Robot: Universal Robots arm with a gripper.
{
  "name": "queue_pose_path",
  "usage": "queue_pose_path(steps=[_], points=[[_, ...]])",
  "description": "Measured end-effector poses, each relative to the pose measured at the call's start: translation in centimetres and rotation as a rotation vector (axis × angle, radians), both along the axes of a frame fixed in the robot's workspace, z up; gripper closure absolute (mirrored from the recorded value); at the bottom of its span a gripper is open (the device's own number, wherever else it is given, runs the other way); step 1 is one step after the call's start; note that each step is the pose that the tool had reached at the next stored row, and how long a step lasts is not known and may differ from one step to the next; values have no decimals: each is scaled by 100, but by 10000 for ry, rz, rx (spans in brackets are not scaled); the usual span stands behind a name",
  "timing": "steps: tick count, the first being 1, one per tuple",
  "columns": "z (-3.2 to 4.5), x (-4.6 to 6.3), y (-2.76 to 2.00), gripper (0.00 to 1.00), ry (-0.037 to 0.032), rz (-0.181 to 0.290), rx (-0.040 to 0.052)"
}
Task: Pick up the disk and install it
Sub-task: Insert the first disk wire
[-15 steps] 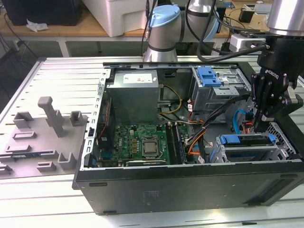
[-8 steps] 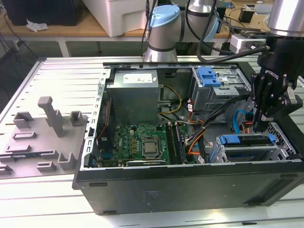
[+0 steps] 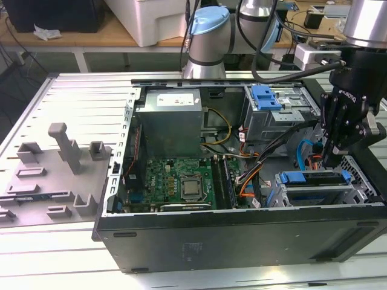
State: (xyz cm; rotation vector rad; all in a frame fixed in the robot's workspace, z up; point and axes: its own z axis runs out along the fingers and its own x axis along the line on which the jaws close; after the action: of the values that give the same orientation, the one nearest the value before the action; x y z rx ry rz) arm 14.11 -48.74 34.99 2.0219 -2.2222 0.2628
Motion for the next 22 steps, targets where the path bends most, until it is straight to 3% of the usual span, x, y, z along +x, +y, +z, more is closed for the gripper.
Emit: queue_pose_path(steps=[10,22], points=[[0,0,-34,83,0,0,0],[-2,0,-39,83,0,1,1]])
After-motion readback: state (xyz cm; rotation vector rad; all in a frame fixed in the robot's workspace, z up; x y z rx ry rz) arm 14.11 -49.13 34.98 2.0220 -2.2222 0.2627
